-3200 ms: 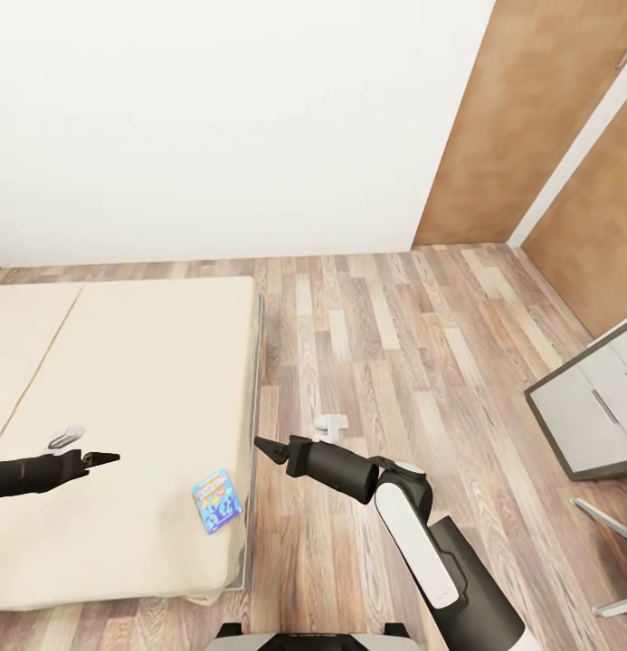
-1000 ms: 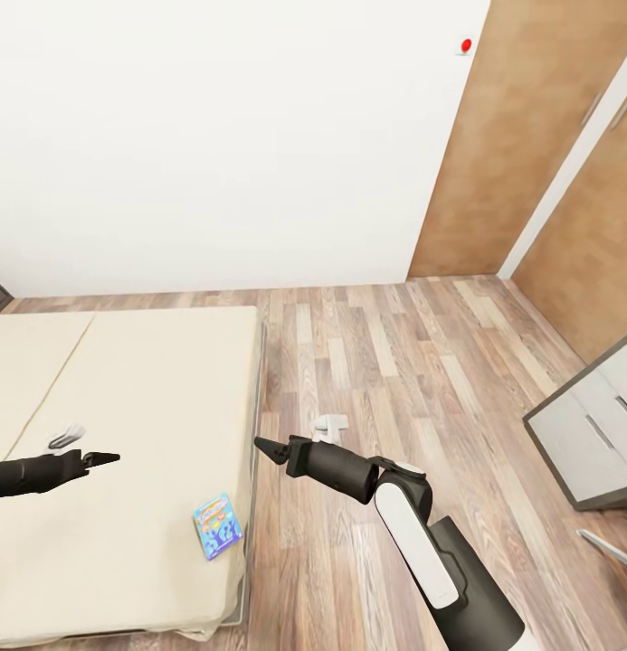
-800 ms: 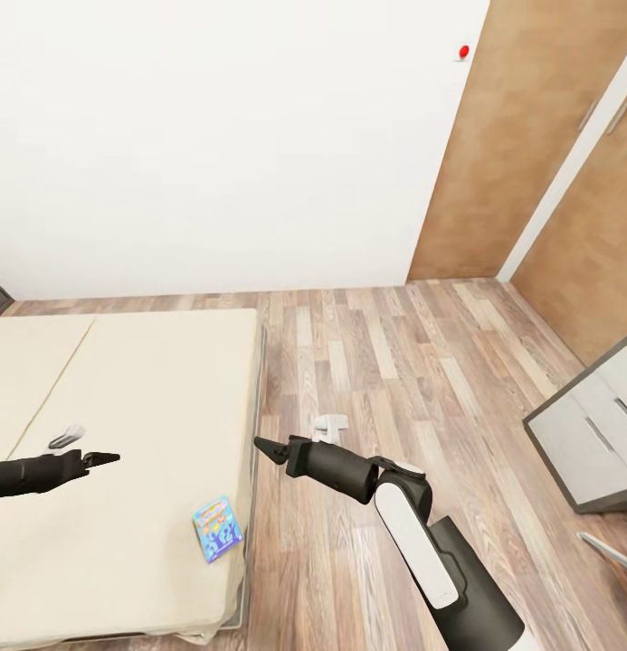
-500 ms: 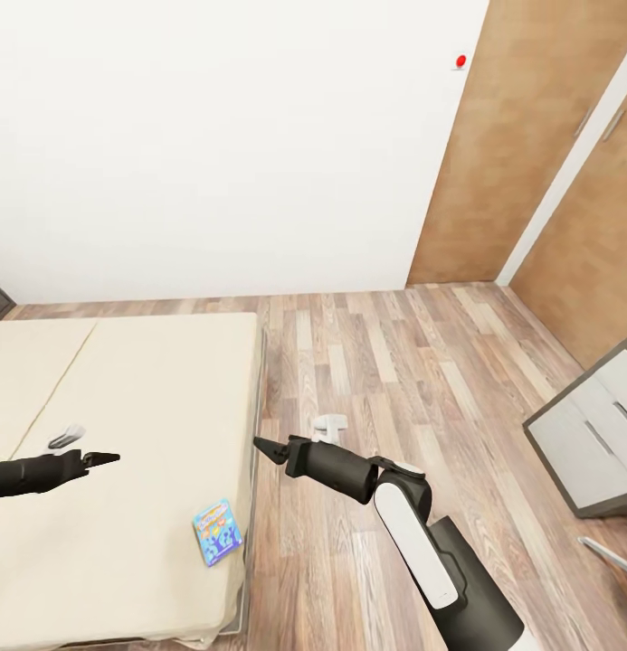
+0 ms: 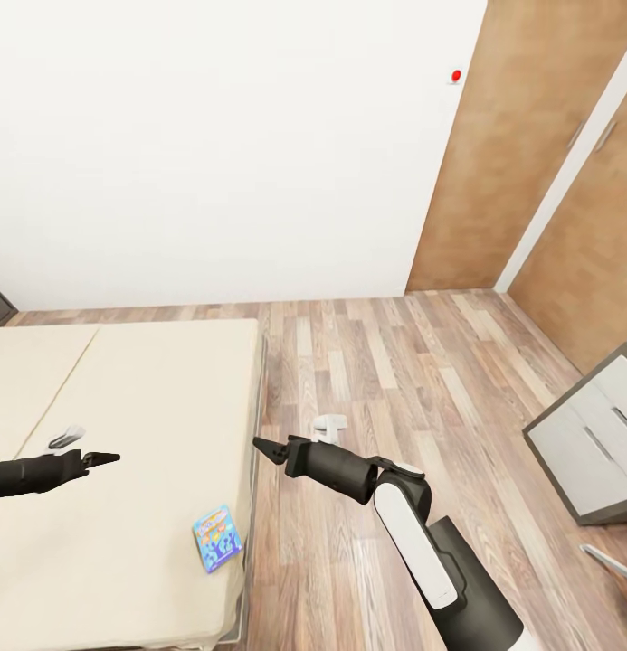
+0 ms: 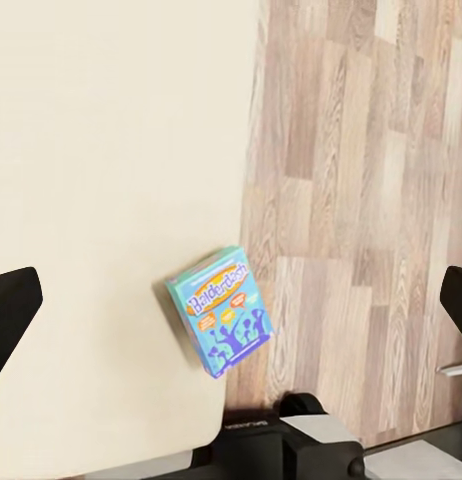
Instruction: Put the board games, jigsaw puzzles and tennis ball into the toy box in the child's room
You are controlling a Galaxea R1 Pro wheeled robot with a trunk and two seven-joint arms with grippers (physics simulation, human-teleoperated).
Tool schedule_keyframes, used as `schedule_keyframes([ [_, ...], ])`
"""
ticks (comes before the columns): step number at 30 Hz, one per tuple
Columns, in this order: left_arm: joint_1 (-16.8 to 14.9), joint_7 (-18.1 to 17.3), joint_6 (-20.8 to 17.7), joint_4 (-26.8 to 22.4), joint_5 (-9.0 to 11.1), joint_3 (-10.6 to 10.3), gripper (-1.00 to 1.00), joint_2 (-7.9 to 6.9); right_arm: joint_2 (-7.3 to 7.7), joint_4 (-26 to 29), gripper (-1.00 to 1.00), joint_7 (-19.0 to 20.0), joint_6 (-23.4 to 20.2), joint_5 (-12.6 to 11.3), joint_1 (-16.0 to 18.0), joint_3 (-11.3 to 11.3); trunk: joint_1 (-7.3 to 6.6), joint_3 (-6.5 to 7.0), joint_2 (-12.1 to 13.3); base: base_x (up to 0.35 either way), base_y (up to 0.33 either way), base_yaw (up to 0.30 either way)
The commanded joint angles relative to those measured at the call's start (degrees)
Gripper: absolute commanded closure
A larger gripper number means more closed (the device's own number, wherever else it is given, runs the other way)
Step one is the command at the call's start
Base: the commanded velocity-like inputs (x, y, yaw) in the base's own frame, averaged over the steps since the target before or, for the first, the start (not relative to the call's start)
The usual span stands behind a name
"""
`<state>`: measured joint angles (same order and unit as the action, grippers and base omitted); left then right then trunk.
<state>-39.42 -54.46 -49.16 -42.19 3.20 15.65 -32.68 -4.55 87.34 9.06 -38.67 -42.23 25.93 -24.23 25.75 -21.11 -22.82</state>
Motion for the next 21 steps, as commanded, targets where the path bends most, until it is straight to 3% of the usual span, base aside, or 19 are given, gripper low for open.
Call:
schedule_keyframes([
  [1,0.0,0.0,-0.5,0.0,0.3,0.1,-1.0,-0.01,-0.01,0.0,-1.0,0.2,-0.3,0.1,0.1,0.1,0.03,0.0,-0.1,0.0,0.0,0.0],
  [21,0.0,0.0,-0.5,0.0,0.3,0.0,-1.0,0.05,-0.13,0.0,-1.0,0.1,-0.3,0.1,0.0,0.0,0.03,1.89,-0.1,0.0,0.0,0.0],
])
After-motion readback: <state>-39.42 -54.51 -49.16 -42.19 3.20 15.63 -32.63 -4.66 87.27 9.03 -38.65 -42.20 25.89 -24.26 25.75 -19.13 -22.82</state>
